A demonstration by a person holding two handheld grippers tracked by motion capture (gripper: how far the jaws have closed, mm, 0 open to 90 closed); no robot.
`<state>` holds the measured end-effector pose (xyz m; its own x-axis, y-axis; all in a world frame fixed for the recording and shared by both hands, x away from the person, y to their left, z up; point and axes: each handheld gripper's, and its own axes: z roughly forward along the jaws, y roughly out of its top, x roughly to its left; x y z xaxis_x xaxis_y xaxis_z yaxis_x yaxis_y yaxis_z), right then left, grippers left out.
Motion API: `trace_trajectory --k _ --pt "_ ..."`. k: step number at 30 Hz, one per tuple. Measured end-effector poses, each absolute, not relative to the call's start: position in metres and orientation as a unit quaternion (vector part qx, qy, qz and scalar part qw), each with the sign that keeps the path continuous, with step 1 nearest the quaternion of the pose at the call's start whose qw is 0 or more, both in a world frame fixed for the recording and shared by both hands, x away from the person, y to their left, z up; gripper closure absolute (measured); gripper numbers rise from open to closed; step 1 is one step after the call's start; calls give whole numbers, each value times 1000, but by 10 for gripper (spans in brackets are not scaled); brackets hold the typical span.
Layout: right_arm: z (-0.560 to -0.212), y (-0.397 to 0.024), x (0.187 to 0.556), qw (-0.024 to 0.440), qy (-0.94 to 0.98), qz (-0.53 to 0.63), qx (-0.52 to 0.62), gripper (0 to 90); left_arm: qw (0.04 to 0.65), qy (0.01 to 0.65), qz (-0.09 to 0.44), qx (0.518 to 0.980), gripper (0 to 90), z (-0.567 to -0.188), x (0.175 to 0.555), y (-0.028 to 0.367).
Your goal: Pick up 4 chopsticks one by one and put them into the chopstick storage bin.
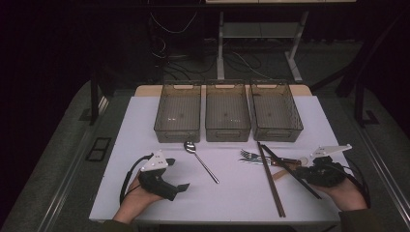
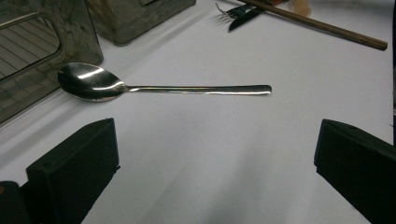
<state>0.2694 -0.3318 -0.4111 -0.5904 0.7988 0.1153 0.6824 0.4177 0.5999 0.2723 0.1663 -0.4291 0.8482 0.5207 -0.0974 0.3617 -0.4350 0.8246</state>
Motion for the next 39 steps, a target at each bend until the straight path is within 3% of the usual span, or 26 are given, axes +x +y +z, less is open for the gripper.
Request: trace_trajectory --k 39 --pt "-422 -325 274 92 851 273 440 789 462 261 85 843 0 -429 272 166"
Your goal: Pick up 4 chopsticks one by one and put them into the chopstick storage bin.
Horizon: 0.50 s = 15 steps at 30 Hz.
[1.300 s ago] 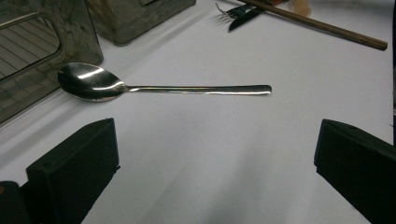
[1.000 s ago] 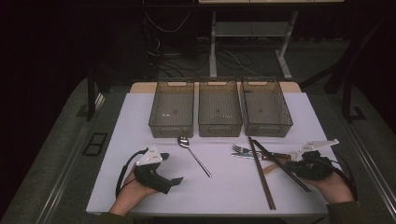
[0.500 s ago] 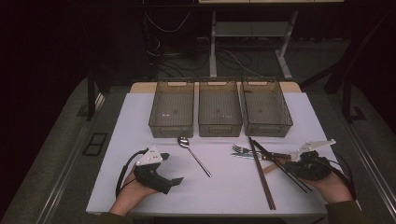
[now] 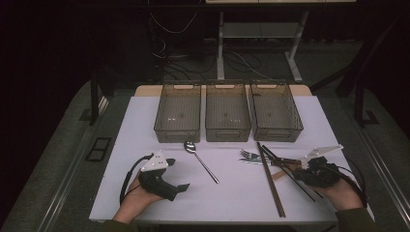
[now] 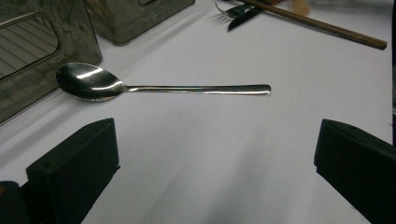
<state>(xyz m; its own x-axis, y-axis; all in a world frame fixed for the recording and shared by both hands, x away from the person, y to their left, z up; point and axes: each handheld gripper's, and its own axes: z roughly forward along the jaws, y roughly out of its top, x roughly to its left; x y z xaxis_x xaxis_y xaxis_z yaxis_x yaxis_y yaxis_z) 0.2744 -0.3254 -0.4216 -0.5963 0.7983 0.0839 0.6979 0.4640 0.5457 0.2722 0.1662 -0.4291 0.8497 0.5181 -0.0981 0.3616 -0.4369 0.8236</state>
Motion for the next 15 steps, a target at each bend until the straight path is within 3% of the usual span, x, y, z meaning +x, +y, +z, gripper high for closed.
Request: trace_trajectory --k 15 --pt "-425 -324 277 87 849 266 447 846 460 258 84 846 0 -429 272 166"
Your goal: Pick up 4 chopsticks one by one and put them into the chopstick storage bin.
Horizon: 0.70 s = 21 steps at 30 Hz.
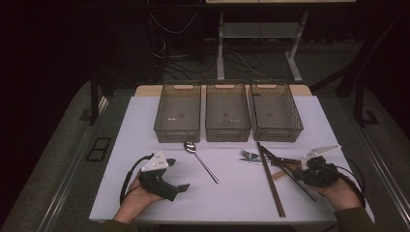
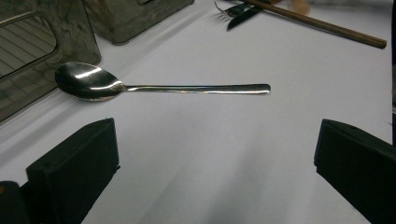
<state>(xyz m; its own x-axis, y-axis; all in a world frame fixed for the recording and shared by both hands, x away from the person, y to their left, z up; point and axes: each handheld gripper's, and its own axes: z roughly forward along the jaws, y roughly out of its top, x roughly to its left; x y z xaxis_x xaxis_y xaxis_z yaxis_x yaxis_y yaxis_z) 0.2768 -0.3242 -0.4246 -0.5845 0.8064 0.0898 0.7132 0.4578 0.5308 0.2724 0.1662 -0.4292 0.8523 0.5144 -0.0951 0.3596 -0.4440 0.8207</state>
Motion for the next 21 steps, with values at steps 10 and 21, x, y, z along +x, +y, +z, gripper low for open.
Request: trace_trajectory --k 10,21 --pt "-422 -326 276 93 844 269 455 852 459 257 84 846 0 -429 272 166" --pt "-417 -329 274 95 839 290 451 851 460 256 80 847 0 -431 272 165"
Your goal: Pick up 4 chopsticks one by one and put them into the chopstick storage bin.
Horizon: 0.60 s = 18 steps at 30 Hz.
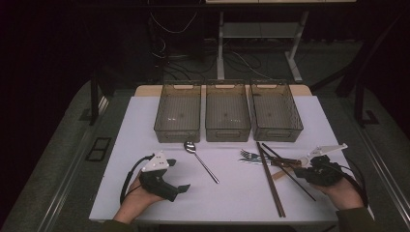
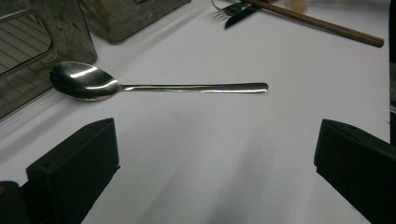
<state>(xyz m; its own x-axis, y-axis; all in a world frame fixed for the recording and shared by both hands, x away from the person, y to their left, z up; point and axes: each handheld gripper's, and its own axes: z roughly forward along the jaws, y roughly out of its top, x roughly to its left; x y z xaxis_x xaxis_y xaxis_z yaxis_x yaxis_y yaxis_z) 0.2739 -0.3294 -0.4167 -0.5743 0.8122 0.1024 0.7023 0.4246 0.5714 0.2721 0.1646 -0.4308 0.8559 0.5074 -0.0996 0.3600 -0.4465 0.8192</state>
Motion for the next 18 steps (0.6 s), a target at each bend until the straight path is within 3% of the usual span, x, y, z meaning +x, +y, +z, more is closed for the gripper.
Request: trace_trajectory --k 18 --pt "-399 -323 280 92 836 336 424 852 467 255 74 844 0 -434 272 164"
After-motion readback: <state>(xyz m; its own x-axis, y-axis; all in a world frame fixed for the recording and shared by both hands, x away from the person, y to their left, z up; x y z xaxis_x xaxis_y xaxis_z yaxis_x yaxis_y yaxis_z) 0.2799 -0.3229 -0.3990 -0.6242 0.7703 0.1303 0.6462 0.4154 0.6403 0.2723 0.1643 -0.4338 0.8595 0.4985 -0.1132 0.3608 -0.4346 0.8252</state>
